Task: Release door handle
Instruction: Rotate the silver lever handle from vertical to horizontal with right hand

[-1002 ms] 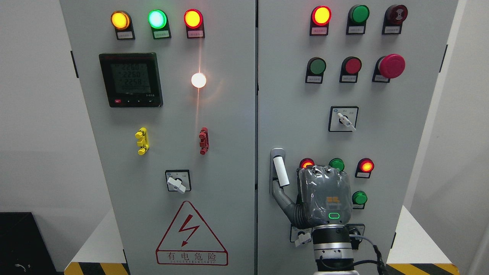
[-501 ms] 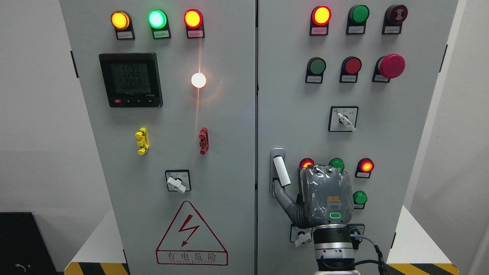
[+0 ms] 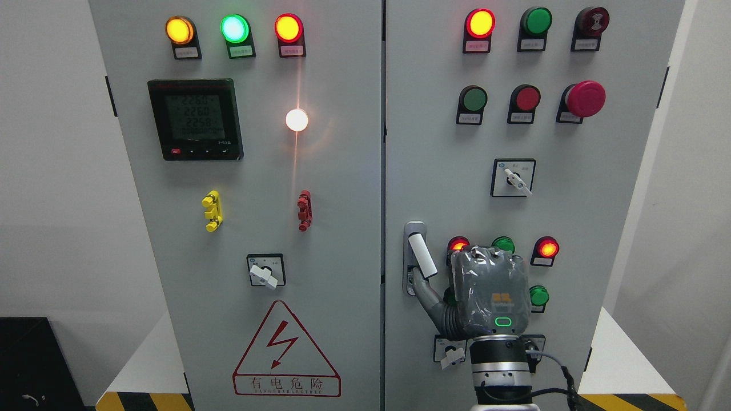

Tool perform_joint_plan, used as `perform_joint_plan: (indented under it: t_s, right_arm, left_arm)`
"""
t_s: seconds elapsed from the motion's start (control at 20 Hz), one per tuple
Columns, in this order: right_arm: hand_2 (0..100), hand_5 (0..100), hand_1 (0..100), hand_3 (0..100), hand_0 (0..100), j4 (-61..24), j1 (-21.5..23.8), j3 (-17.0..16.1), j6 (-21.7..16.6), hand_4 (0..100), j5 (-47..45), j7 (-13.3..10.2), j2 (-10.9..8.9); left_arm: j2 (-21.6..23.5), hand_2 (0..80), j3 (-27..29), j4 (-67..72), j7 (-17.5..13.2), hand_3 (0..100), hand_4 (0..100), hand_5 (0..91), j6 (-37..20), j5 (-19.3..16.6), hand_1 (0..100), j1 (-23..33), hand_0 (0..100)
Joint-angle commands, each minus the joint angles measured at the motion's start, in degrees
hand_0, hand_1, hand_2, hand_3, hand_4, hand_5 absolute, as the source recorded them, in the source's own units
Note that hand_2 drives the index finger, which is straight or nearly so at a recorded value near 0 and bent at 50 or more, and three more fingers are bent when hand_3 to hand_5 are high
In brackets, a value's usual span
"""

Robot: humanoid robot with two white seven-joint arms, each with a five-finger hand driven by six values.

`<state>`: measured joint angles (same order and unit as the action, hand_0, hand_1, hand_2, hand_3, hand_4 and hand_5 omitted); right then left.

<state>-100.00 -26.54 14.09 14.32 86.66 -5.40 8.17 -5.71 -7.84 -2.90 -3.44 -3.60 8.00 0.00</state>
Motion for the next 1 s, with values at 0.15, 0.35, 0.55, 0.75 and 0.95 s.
perform_joint_plan:
  t_s: [0.15,0.35,0.55,0.75,0.95]
  right_arm:
    - [100,100,36,100,45,-0.55,-0.01,-0.11,-0.08,98,0.00,-0.05,0.01]
    - [100,100,36,100,45,-0.55,-0.01,-0.11,-0.08,98,0.00,-0.05,0.01]
    - [100,100,36,100,45,-0.55,0.17,-0.11,-0.08,98,0.00,-0.13,0.01]
    - [100,100,36,100,45,-0.64,0.26,-0.20,-0.08,98,0.00,-0.13,0.01]
    - [100,100,37,100,45,-0.90,0.43,-0.46,-0.08,98,0.00,-0.14,0.01]
  left_arm:
    - [0.00,0.0,0.01,0.00,0.01,0,0,0.0,0.00,0.00,56,1.14,12]
    - [0.00,0.0,0.01,0.00,0.01,0,0,0.0,0.00,0.00,56,1.14,12]
    - [0.00,0.0,-0.07,0.00,0.01,0,0,0.0,0.00,0.00,56,1.14,12]
    - [0.00,0.0,0.01,0.00,0.01,0,0,0.0,0.00,0.00,56,1.14,12]
    - [0.00,0.0,0.01,0.00,0.01,0,0,0.0,0.00,0.00,56,1.14,12]
